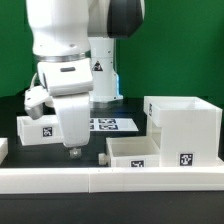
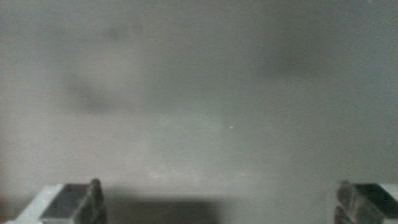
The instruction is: Assemble drawer
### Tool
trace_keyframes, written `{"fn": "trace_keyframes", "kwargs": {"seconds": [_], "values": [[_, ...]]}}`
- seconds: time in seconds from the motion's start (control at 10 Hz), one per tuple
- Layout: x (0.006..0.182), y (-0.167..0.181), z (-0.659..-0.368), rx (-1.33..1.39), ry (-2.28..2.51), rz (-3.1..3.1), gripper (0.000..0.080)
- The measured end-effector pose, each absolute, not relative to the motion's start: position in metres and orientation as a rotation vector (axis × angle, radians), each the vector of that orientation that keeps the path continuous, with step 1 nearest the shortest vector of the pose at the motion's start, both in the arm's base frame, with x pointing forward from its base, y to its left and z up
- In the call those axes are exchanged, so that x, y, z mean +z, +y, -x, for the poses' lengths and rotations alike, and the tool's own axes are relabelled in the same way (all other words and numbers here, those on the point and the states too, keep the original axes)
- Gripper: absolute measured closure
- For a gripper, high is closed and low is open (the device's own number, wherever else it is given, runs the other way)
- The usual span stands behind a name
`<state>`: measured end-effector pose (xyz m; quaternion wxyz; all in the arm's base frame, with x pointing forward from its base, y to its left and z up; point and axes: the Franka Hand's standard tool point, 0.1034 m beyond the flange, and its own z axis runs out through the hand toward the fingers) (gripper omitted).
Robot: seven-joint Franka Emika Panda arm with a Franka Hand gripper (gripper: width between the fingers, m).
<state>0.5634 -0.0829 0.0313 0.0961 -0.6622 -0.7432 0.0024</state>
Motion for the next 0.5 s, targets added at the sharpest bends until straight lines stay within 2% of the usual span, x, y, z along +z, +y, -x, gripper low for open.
{"fn": "trace_keyframes", "kwargs": {"seconds": [0.3,0.5], "values": [[0.027,-0.079,-0.565,-0.058,-2.082,1.967,0.015],[0.026,-0.062,-0.572,-0.069,-2.094,1.952,0.015]]}}
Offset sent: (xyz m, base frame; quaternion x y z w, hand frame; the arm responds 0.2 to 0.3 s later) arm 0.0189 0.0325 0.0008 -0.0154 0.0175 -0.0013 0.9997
